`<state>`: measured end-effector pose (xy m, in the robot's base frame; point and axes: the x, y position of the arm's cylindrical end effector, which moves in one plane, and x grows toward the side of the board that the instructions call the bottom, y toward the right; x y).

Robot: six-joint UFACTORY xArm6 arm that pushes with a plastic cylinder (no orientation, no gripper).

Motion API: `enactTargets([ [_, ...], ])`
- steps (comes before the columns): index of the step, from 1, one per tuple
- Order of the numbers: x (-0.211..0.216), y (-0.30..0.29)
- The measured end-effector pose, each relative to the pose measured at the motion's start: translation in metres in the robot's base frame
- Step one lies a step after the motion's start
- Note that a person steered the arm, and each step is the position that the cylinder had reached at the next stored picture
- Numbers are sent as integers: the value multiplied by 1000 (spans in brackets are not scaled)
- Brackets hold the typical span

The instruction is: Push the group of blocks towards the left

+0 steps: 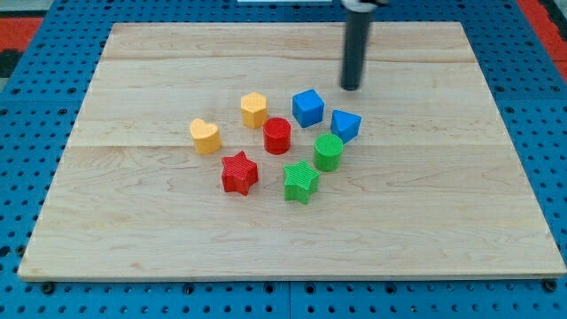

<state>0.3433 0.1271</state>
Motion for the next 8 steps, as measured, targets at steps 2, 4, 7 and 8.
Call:
enactTargets([
  [2,96,116],
  [4,153,41],
  [7,86,-52],
  [8,84,-36],
])
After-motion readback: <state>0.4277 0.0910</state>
